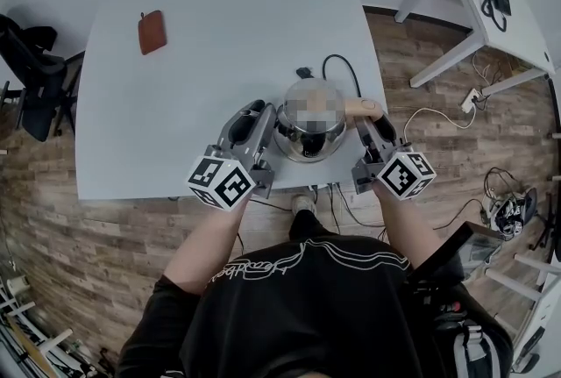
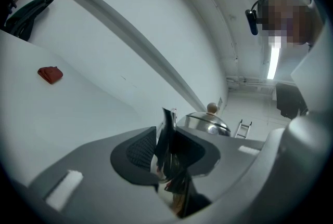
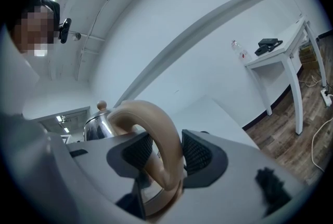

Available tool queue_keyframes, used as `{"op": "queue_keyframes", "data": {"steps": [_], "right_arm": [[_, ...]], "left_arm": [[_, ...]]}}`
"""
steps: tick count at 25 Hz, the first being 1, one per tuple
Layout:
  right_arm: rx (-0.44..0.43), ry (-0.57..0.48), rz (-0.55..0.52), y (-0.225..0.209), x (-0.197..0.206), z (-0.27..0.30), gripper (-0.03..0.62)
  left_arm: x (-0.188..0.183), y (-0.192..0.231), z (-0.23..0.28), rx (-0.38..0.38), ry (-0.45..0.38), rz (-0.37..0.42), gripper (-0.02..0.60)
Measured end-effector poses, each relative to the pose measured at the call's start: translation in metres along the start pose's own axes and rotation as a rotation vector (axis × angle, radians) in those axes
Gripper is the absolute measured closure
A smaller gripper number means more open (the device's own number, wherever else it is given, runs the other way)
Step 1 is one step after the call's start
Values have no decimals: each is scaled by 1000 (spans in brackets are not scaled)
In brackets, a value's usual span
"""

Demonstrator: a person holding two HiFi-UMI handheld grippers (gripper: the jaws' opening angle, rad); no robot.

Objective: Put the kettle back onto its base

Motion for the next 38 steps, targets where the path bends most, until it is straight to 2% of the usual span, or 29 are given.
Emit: {"op": "queue_keyframes", "data": {"steps": [9, 16, 20, 26, 33, 36, 38], "right_arm": [[7, 5, -36, -4, 6, -5, 419], [24, 4, -53, -2, 6, -4, 421], [53, 39, -76, -5, 10, -5, 419], [63, 46, -94, -4, 17, -16, 399], [78, 13, -112, 15, 9, -43, 396], [56, 11, -94, 35, 14, -68, 396], [29, 38, -93, 54, 21, -81, 396]], "left_arm": [[6, -6, -4, 13, -4, 35, 485], [7, -6, -6, -11, -8, 15, 489], [7, -3, -7, -37, 7, -4, 437], [15, -4, -21, -64, 16, -36, 406], [16, -15, -50, -79, 45, -26, 407], [16, -29, -74, -52, 47, -32, 413], [14, -42, -88, -25, 54, -15, 447]]}}
Point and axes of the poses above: the fingertips, and each gripper's own axes: z forward along the fingers, y to its left, x out of its underside, the point moved 6 cm from there along -z, backward along the fingers, and after that the axes turned 11 degrees about z, right-handed, at the moved point
